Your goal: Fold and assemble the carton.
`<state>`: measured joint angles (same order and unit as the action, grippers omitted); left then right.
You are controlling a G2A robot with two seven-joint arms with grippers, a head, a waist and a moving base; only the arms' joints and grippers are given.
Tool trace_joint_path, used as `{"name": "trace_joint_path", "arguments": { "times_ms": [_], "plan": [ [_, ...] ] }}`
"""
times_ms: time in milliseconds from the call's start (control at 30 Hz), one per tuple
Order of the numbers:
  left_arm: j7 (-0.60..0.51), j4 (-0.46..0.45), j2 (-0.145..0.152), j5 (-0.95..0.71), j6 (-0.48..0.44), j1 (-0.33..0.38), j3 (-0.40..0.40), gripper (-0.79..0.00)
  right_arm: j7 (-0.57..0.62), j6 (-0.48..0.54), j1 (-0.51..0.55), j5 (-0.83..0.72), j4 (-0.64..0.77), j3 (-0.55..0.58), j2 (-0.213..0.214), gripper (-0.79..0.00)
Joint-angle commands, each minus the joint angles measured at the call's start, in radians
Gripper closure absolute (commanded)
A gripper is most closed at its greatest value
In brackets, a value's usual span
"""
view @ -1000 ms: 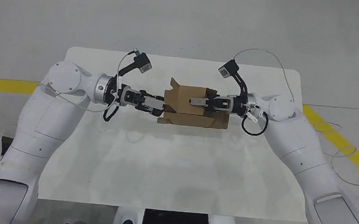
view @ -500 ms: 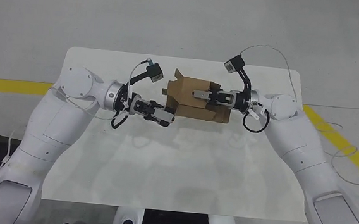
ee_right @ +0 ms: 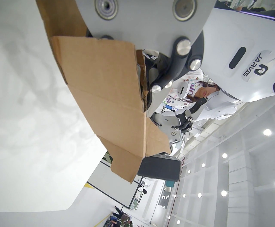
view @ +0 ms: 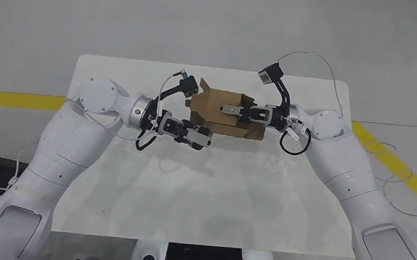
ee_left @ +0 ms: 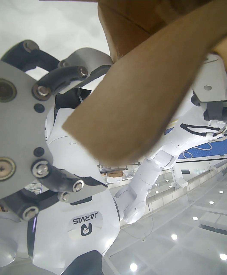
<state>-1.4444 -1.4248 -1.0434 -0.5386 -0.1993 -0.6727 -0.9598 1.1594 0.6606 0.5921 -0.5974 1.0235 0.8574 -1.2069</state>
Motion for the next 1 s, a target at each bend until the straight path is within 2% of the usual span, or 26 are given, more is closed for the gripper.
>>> {"name": "trace_joint_path", "arguments": {
  "times_ms": [0, 400, 967],
  "plan": [
    [-0.001, 0.004, -0.001, 0.001, 0.0, 0.001, 0.004, -0.785, 0.001, -0.001, 0.003, 0.0, 0.007, 0.0, -0.002, 0.0],
    [0.0, 0.015, -0.005, 0.007, -0.002, 0.017, 0.001, -0.785, 0.007, -0.009, 0.019, 0.019, 0.028, -0.006, -0.013, 0.0],
    [-0.007, 0.014, -0.004, -0.002, -0.005, 0.002, -0.011, -0.785, -0.014, 0.001, 0.027, 0.031, 0.013, 0.02, -0.023, 0.0]
  ]
}}
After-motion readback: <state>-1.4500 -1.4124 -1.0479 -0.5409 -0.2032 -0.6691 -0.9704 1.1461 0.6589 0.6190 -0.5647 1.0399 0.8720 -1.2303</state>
